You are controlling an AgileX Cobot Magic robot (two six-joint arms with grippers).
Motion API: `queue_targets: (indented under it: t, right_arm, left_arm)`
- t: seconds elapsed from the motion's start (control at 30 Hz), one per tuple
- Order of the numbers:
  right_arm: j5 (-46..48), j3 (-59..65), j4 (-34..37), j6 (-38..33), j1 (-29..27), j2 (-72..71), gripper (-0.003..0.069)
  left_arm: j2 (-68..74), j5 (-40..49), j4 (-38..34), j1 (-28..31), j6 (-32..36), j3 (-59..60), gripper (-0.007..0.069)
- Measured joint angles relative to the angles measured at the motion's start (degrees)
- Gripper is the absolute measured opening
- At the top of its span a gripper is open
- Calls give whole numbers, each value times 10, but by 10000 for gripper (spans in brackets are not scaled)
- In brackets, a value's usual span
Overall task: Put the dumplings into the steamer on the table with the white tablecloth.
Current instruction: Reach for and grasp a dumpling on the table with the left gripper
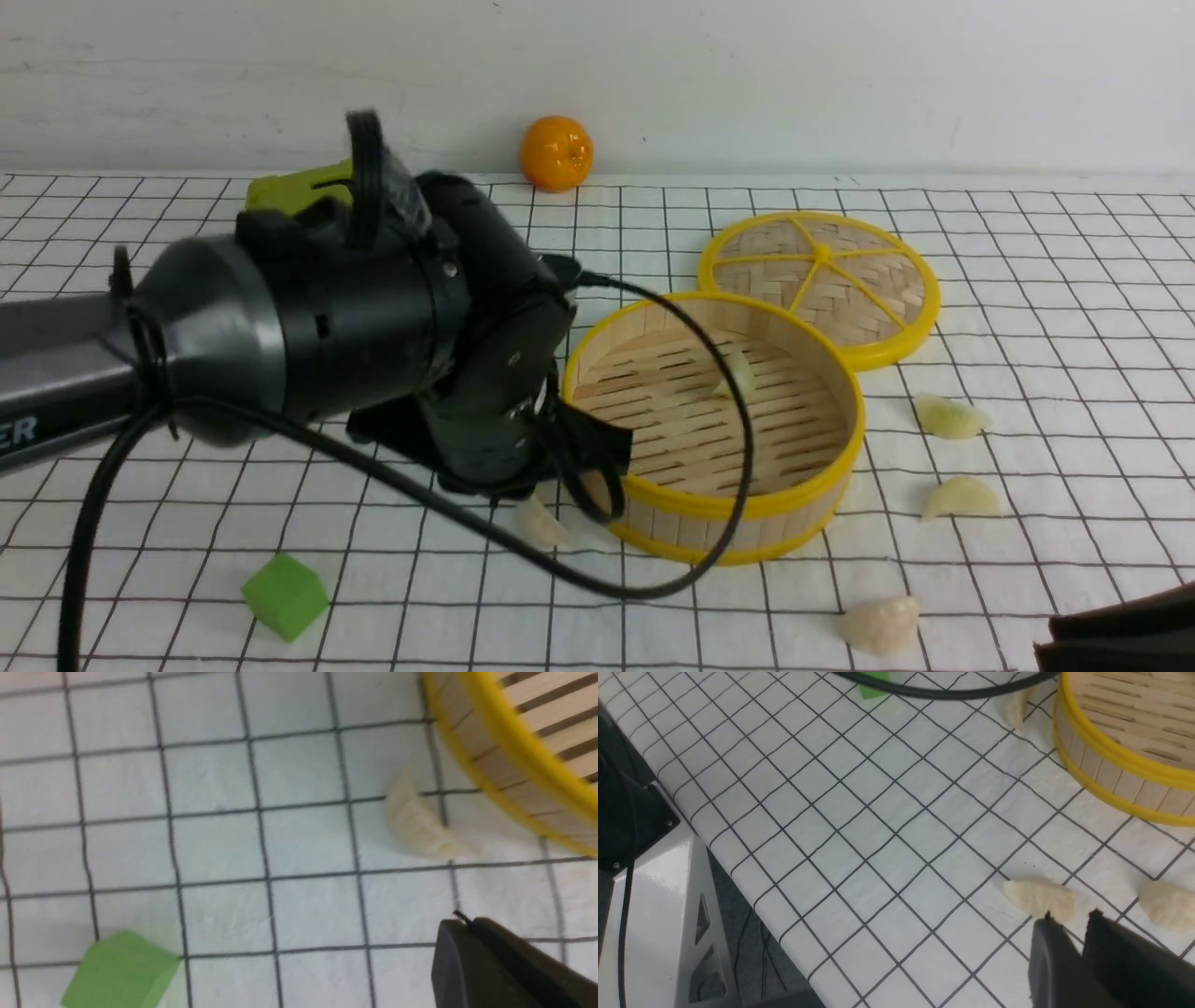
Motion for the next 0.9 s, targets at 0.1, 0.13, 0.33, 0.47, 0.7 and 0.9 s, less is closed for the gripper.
queue_targets:
  t: [0.1,0.13,0.33,0.47,0.7,0.9]
  right_arm:
    - [0,0,0,0,0,0,104]
    - [0,0,0,0,0,0,104]
    - [0,0,0,0,1,0,107]
    - [0,0,0,-1,1,0,111]
    - [0,0,0,-1,1,0,111]
    - [0,0,0,-1,1,0,115]
  left_arm:
    - [0,-62,4,16,-88,51,-2]
    - [0,-62,4,18,-91,52,0]
    - [16,-156,-20,62,-119,58,210]
    - [36,-193,-26,68,-121,58,424]
    - [100,-220,-28,68,-122,33,575]
    - [133,-178,-28,68,-113,10,456]
